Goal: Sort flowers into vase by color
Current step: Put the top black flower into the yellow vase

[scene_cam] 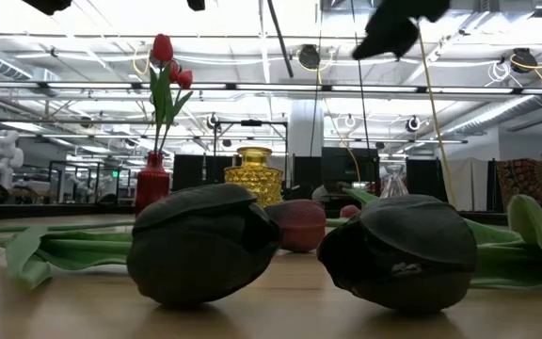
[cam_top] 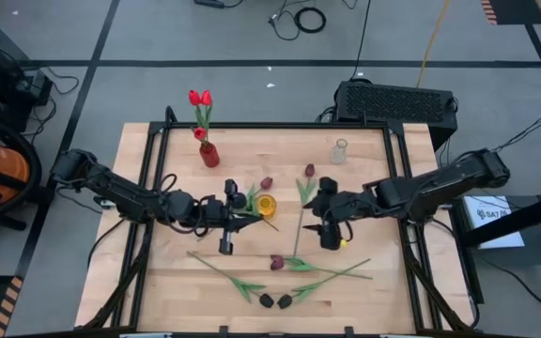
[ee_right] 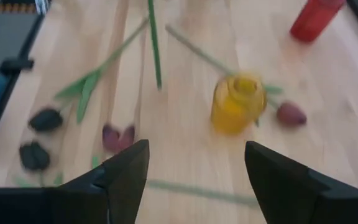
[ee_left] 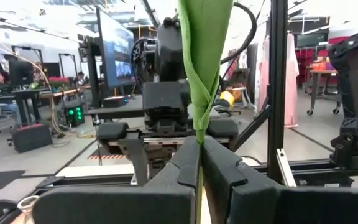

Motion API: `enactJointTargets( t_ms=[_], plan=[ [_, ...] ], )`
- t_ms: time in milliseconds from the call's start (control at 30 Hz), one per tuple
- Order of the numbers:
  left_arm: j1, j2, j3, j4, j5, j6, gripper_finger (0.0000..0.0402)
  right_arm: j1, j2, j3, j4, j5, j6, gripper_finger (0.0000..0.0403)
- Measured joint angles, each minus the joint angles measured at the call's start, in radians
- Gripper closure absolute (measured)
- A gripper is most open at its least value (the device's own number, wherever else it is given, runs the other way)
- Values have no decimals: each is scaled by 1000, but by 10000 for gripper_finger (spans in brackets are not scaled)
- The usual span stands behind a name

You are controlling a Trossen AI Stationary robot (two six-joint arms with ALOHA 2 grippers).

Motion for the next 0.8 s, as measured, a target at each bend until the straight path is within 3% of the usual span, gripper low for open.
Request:
enactJointTargets(
  t_ms=[233,800],
  plan=[
    [6,0,0,2,-3,-3,389,35,-48,0,-112,4,56,161],
    [9,0,0,3,-6,-41,389,41,64,0,416,22,-157,188]
  ],
)
